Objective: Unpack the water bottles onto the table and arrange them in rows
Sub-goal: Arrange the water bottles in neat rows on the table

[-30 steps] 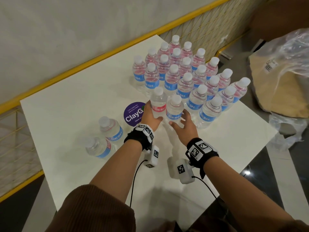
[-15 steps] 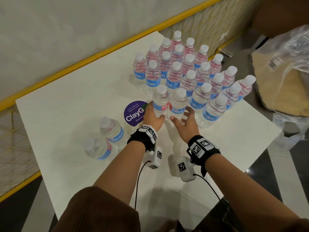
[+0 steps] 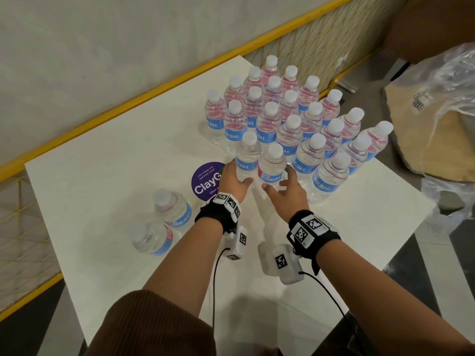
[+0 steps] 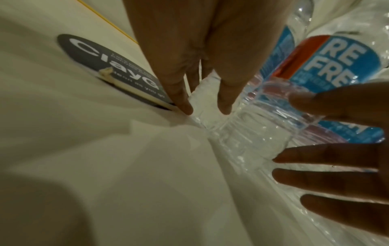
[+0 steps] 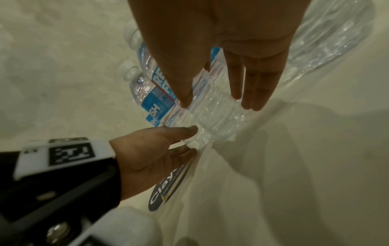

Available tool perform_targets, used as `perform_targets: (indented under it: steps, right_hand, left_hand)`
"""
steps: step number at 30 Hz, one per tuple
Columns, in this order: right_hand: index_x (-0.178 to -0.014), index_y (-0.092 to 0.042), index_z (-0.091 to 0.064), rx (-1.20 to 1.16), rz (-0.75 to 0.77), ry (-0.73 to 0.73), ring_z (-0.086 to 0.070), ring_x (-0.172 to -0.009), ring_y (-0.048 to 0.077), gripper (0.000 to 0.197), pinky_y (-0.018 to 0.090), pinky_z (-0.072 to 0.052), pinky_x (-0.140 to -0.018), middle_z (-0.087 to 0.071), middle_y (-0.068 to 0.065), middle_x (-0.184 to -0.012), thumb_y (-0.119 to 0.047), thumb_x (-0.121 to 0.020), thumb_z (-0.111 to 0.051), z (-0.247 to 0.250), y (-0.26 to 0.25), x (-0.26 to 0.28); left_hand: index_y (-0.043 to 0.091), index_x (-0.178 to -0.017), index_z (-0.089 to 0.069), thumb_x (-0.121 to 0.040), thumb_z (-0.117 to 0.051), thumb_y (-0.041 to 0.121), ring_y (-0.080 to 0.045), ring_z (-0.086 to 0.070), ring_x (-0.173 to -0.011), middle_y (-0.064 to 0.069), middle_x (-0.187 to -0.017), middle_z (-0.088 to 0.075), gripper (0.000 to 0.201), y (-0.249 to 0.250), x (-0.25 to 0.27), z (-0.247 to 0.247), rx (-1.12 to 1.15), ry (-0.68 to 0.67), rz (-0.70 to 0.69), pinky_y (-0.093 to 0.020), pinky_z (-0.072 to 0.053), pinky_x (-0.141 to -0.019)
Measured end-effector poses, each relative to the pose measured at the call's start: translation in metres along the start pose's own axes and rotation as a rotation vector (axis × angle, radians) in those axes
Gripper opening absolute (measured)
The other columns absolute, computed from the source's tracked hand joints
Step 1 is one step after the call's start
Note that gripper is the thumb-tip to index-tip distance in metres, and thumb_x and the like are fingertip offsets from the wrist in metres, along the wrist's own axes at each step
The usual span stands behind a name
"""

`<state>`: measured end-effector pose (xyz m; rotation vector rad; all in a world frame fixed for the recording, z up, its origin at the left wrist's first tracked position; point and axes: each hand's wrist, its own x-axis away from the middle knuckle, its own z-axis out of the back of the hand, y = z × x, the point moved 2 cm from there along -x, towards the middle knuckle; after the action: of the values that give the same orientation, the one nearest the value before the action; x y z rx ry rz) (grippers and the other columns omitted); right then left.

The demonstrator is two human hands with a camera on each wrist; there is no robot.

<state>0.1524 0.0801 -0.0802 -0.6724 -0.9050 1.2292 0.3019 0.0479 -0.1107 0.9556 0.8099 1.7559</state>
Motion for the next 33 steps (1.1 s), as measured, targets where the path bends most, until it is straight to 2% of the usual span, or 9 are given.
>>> perform_targets:
  steps: [4, 7, 14, 19, 21, 25, 28, 30, 33]
  right_hand:
    - [-0.133, -0.022, -0.034, -0.009, 0.001, 0.017, -0.053, -0.117, 0.024, 0.067, 0.038, -0.046, -0.096, -0.052, 0.007, -0.131, -0.038, -0.079, -0.071, -0.001, -0.004, 0.005]
    - [-0.141, -0.025, -0.027, -0.036, 0.026, -0.014, -0.051, -0.122, 0.02, 0.072, 0.039, -0.045, -0.1, -0.052, 0.001, -0.136, -0.035, -0.083, -0.068, -0.003, -0.006, 0.005]
    - [-0.142, -0.026, -0.028, -0.073, -0.018, 0.046, -0.052, -0.123, 0.019, 0.07, 0.027, -0.041, -0.091, -0.056, 0.001, -0.131, -0.033, -0.084, -0.068, 0.002, -0.012, 0.005]
    - [-0.146, -0.025, -0.017, -0.022, -0.031, 0.027, -0.055, -0.118, 0.024, 0.081, 0.035, -0.045, -0.096, -0.052, 0.007, -0.135, -0.038, -0.084, -0.067, 0.002, -0.01, 0.004]
    - [-0.146, -0.025, -0.017, 0.038, -0.045, -0.009, -0.055, -0.117, 0.025, 0.077, 0.038, -0.046, -0.097, -0.054, 0.011, -0.131, -0.037, -0.087, -0.063, 0.0, -0.007, 0.005]
    - [-0.142, -0.023, -0.029, 0.06, -0.098, -0.025, -0.055, -0.116, 0.026, 0.056, 0.035, -0.044, -0.093, -0.059, 0.015, -0.123, -0.034, -0.093, -0.053, -0.005, -0.006, 0.003]
    - [-0.145, -0.024, -0.024, 0.041, -0.076, -0.014, -0.056, -0.113, 0.023, 0.064, 0.029, -0.043, -0.088, -0.059, 0.01, -0.123, -0.033, -0.091, -0.057, -0.007, -0.009, 0.002]
    - [-0.146, -0.027, -0.022, 0.019, -0.056, 0.0, -0.057, -0.11, 0.02, 0.069, 0.026, -0.04, -0.085, -0.058, 0.007, -0.125, -0.034, -0.09, -0.06, -0.008, -0.012, 0.0]
    - [-0.147, -0.029, -0.023, 0.0, -0.08, 0.017, -0.057, -0.107, 0.02, 0.069, 0.025, -0.039, -0.083, -0.06, 0.009, -0.121, -0.035, -0.089, -0.061, -0.008, -0.012, -0.004]
  left_hand:
    - [0.011, -0.122, -0.057, -0.073, -0.073, 0.018, -0.026, -0.057, -0.112, -0.011, -0.121, -0.059, 0.052, 0.004, -0.012, -0.003, -0.043, -0.012, -0.013, -0.041, -0.047, -0.1]
    - [0.009, -0.126, -0.054, -0.075, -0.075, 0.011, -0.029, -0.056, -0.112, -0.014, -0.123, -0.053, 0.055, 0.012, -0.012, 0.0, -0.052, -0.01, -0.016, -0.042, -0.047, -0.1]
    - [0.011, -0.129, -0.051, -0.072, -0.079, 0.014, -0.03, -0.056, -0.113, -0.015, -0.126, -0.051, 0.063, 0.018, -0.013, 0.005, -0.019, 0.016, 0.008, -0.043, -0.047, -0.098]
    - [0.016, -0.132, -0.048, -0.074, -0.075, 0.018, -0.029, -0.057, -0.113, -0.01, -0.125, -0.055, 0.064, 0.015, -0.013, 0.001, 0.056, 0.025, -0.003, -0.047, -0.047, -0.098]
    - [0.017, -0.13, -0.051, -0.077, -0.073, 0.016, -0.029, -0.057, -0.113, -0.01, -0.124, -0.056, 0.058, 0.012, -0.011, 0.0, 0.099, 0.043, -0.019, -0.047, -0.047, -0.098]
    - [0.019, -0.129, -0.054, -0.079, -0.071, 0.016, -0.028, -0.059, -0.111, -0.01, -0.123, -0.058, 0.052, 0.011, -0.011, -0.001, 0.116, 0.042, -0.044, -0.047, -0.049, -0.097]
    - [0.02, -0.129, -0.055, -0.081, -0.07, 0.015, -0.027, -0.06, -0.111, -0.007, -0.124, -0.06, 0.05, 0.013, -0.015, 0.0, 0.113, 0.029, -0.043, -0.046, -0.049, -0.097]
    - [0.019, -0.129, -0.055, -0.082, -0.069, 0.014, -0.026, -0.059, -0.112, -0.007, -0.125, -0.06, 0.05, 0.013, -0.016, 0.0, 0.118, 0.03, -0.037, -0.043, -0.049, -0.097]
    - [0.016, -0.134, -0.051, -0.085, -0.067, 0.013, -0.025, -0.059, -0.112, -0.007, -0.13, -0.058, 0.052, 0.011, -0.018, 0.0, 0.111, 0.033, -0.018, -0.031, -0.048, -0.092]
